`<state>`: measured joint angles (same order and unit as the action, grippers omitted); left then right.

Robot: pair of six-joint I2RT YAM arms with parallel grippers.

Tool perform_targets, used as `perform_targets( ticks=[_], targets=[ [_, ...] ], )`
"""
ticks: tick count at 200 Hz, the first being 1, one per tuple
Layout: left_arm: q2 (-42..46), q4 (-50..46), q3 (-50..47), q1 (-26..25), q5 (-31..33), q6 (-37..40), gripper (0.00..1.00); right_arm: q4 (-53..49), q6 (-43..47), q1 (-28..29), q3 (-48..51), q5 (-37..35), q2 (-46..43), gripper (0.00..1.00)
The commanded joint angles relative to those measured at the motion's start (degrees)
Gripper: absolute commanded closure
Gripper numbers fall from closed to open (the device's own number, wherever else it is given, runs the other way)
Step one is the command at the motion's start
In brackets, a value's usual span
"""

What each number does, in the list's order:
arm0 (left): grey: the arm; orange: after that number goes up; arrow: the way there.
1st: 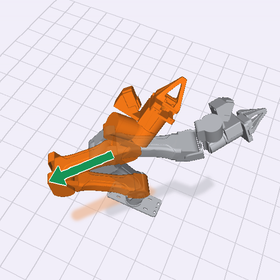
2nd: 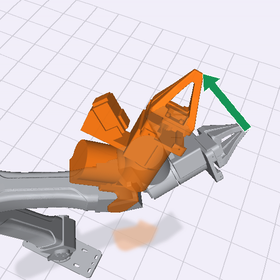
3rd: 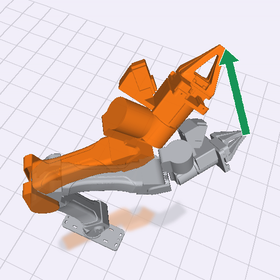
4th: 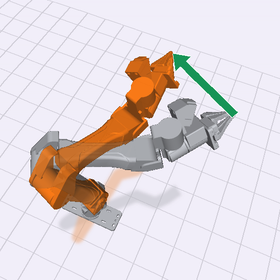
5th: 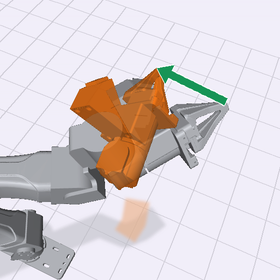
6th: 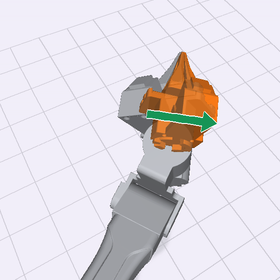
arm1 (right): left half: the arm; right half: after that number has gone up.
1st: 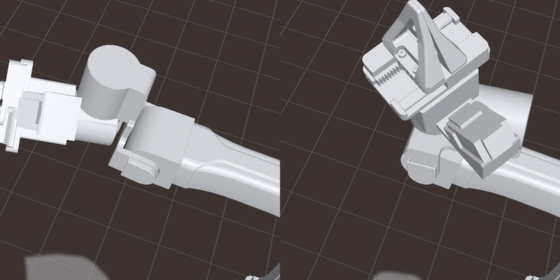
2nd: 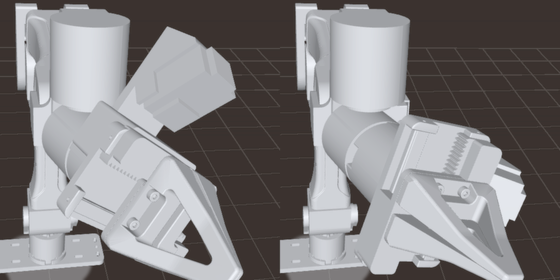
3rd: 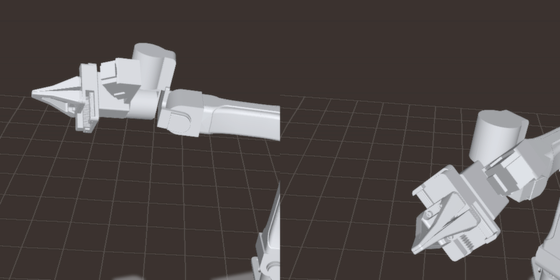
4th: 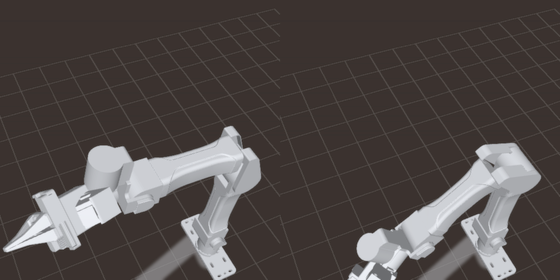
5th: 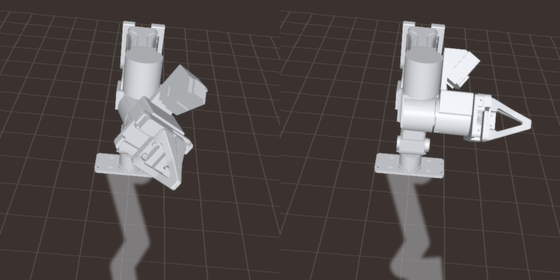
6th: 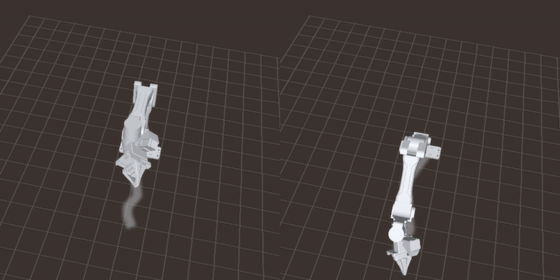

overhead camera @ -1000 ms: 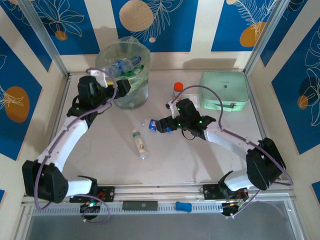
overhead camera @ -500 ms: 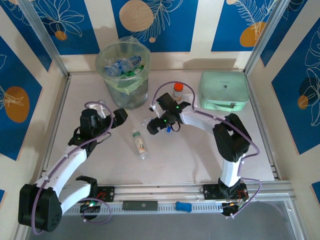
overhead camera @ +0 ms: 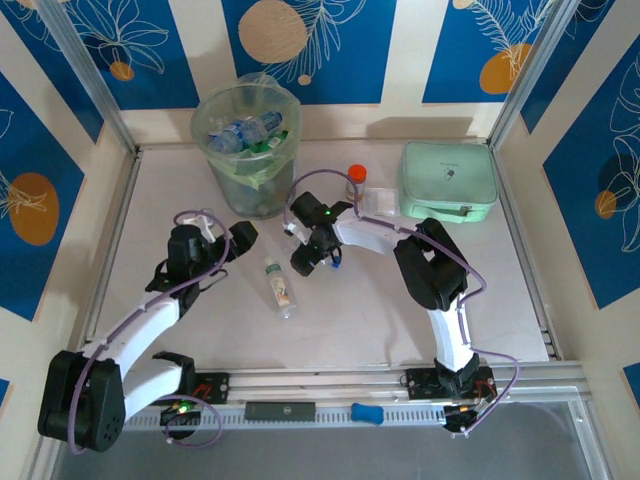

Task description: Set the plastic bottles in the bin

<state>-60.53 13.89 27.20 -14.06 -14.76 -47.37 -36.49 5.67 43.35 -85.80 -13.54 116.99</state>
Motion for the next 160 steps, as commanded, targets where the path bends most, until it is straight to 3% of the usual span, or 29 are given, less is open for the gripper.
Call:
perform_targets(
  ticks=[1, 35, 81, 133, 160],
  targets=[
    [-1.00, 3.05, 0.17, -0.91, -0.52, -0.96, 0.01, -1.40, 0.74, 0.41, 0.49, 0.27, 0.00, 0.18],
    [-2.21, 3.51, 1.14, -1.91, -0.39, -1.05, 0.01, -0.70, 0.93, 0.55, 0.66, 0.19, -0.17, 0.34],
    [-2.48, 3.33, 1.36, -2.74, 0.26, -0.97, 0.01, -0.03, 1.25, 0.68, 0.83, 0.27, -0.70, 0.45],
    [-2.65, 3.76, 1.58, -3.34, 0.31, -1.87, 0.01, 1.77, 0.46, 0.30, 2.31, 1.46, -2.83, 0.51],
    [-3.01, 5.19, 2.07, -4.21, -0.22, -3.86, 0.01, 5.98, -2.60, -1.59, 5.39, 7.46, -8.04, 0.51]
  ],
)
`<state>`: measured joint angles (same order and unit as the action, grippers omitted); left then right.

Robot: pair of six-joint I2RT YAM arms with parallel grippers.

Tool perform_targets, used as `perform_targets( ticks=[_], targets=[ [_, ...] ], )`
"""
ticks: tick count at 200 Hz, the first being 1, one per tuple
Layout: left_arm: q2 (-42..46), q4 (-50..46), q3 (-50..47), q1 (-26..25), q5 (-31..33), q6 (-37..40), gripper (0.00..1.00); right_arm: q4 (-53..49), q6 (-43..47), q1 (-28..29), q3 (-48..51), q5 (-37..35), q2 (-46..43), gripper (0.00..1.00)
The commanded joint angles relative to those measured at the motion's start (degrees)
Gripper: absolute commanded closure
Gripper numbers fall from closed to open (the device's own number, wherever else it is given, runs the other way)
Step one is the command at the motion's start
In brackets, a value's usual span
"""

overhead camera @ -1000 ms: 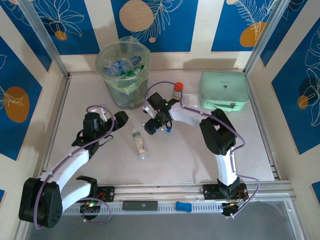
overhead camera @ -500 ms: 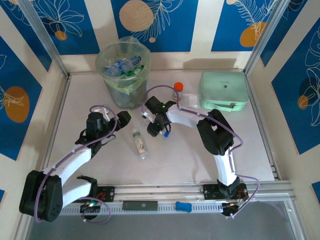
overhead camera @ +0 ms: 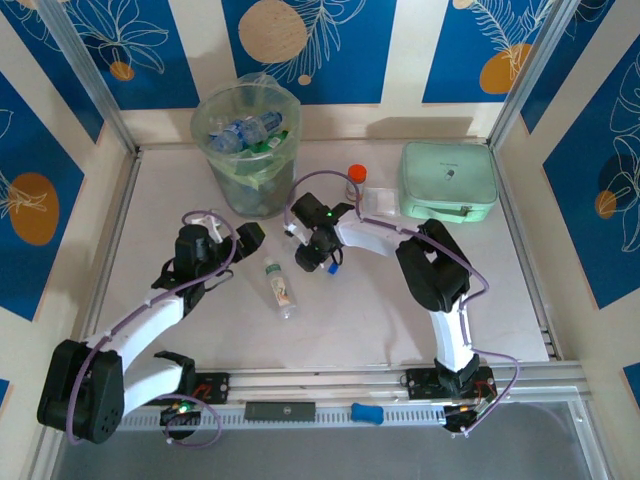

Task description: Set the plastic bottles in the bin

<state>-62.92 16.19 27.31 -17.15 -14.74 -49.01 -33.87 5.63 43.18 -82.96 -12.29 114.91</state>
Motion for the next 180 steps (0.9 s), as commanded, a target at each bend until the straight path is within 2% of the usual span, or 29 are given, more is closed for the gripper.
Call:
perform_targets(
  ticks=[1, 65, 87, 128, 180],
  targets=[
    [-0.67, 2.98, 2.00, -1.17, -0.26, -2.35, 0.01, 3.54, -2.69, -1.51, 2.72, 6.49, -6.21, 0.51],
    [-2.02, 5.02, 6.36, -4.10, -0.16, -7.49, 0.00, 19.15, -14.25, -9.91, 14.00, 24.84, -19.84, 0.51],
    [-2.73, 7.42, 7.65, -5.50, 0.24, -9.12, 0.00, 24.89, -18.60, -11.49, 17.54, 29.09, -23.10, 0.51],
    [-6.08, 11.13, 10.36, -9.65, 0.06, -9.61, 0.00, 30.69, -23.35, -11.24, 20.53, 33.48, -26.77, 0.51],
    [-11.49, 14.66, 12.91, -12.54, -2.48, -10.13, 0.00, 31.85, -24.61, -9.28, 20.64, 34.24, -26.88, 0.51]
  ],
)
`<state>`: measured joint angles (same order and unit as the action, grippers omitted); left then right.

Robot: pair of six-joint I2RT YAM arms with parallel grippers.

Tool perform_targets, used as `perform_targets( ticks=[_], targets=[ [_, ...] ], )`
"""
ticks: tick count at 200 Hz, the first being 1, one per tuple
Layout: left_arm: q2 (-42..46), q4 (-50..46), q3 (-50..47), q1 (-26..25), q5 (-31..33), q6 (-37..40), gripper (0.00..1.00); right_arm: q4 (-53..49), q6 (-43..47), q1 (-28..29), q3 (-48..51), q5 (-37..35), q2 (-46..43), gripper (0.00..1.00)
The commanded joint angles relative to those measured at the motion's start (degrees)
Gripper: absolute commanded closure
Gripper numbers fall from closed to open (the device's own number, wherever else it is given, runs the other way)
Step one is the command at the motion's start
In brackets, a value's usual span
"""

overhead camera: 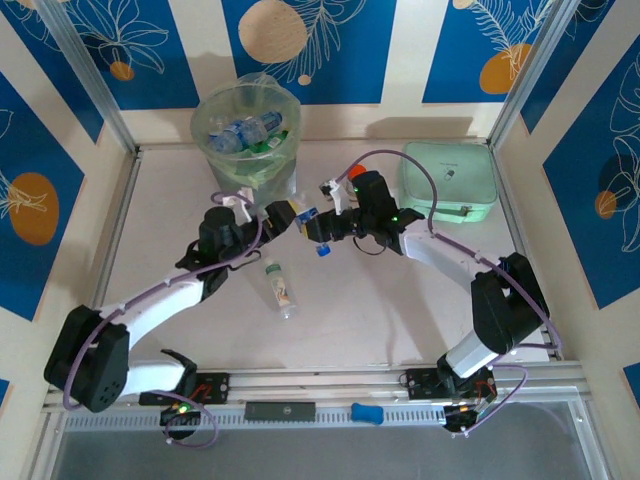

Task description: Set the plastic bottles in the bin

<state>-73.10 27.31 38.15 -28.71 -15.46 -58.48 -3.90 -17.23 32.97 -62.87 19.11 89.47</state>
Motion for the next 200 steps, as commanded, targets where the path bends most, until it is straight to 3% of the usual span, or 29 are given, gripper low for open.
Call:
perform_targets(
  ticks=[1, 61, 156, 200],
  targets=[
    [-1.37, 3.58, 2.09, -1.03, -1.76, -0.67, 0.00, 1.92, -1.75, 0.94, 0.51, 2.85, -1.42, 0.51],
    [-3.45, 3.80, 3.25, -2.14, -2.64, 0.06, 0.00, 2.98, -2.29, 2.45, 0.73, 4.09, -0.97, 0.51],
    [-4.04, 6.30, 1.75, -2.40, -2.11, -0.15, 0.35, 3.47, -2.39, 3.24, 1.00, 5.15, -0.79, 0.50],
    [-3.39, 5.81, 0.70, -2.34, -0.51, 0.94, 0.44, 4.27, -2.80, 3.02, 1.42, 6.05, -1.51, 0.35]
  ],
)
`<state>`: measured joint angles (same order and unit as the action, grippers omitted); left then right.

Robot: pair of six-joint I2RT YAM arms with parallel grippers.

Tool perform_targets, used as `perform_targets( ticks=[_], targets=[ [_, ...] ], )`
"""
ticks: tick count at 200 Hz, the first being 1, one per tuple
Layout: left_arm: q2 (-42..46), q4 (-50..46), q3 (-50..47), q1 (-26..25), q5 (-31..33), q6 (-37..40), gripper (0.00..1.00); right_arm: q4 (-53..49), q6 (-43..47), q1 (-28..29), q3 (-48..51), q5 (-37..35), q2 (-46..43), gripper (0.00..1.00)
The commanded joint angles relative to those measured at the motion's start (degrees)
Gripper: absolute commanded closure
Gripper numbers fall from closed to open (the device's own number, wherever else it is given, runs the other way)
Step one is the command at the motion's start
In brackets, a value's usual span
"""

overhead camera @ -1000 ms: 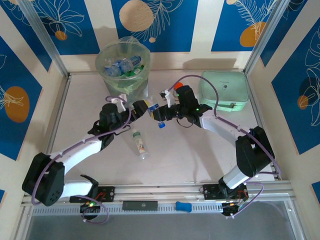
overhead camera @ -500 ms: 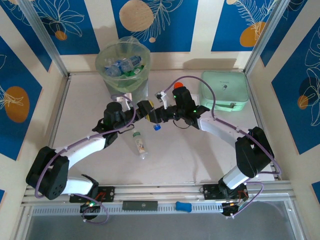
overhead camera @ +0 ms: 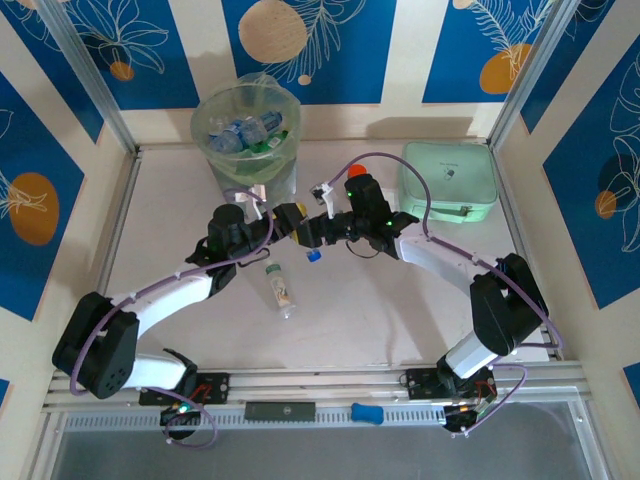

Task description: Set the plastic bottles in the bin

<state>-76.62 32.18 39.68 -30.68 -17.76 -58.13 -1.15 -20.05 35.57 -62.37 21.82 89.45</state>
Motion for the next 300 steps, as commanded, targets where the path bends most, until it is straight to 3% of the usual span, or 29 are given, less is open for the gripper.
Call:
perform_targets(
  ticks=[1, 41, 92, 121, 149, 201, 209, 258, 300],
  targets=[
    [0.19, 0.86, -0.88, -0.36, 1.86, 0.66, 0.44, 1.55, 0.02, 0.40, 0.97, 3.42, -1.52, 0.34],
    [3.14, -4.60, -0.44, 2.15, 4.02, 5.02, 0.46, 3.64, -1.83, -1.82, 3.22, 6.85, -4.97, 0.20],
    [8.53, -15.41, 4.33, 8.30, 2.95, 12.76, 0.48, 5.50, -4.01, -6.21, 8.71, 6.03, -10.67, 0.14],
    [9.05, -27.56, 14.63, 11.19, -0.15, 22.11, 0.48, 6.94, -5.24, -8.33, 11.81, 5.03, -13.04, 0.13],
    [5.93, -41.60, 28.60, 13.93, -3.35, 32.21, 0.48, 8.00, -6.07, -9.51, 13.79, 3.64, -14.55, 0.11],
    [-3.59, -53.59, 51.01, 18.45, -2.60, 45.72, 0.48, 7.34, -5.87, -10.08, 15.11, 1.30, -16.60, 0.04],
    [-5.58, -54.39, 53.70, 19.34, -2.02, 46.85, 0.48, 7.32, -5.87, -10.08, 15.40, 0.87, -17.17, 0.00],
    [-19.71, -59.69, 70.54, 24.61, 0.05, 49.05, 0.49, 5.24, -5.45, -10.39, 17.65, -4.49, -22.43, 0.01],
    [-30.55, -64.56, 84.64, 26.19, 3.76, 50.92, 0.50, 2.85, -5.51, -11.12, 19.31, -6.98, -25.92, 0.01]
  ],
)
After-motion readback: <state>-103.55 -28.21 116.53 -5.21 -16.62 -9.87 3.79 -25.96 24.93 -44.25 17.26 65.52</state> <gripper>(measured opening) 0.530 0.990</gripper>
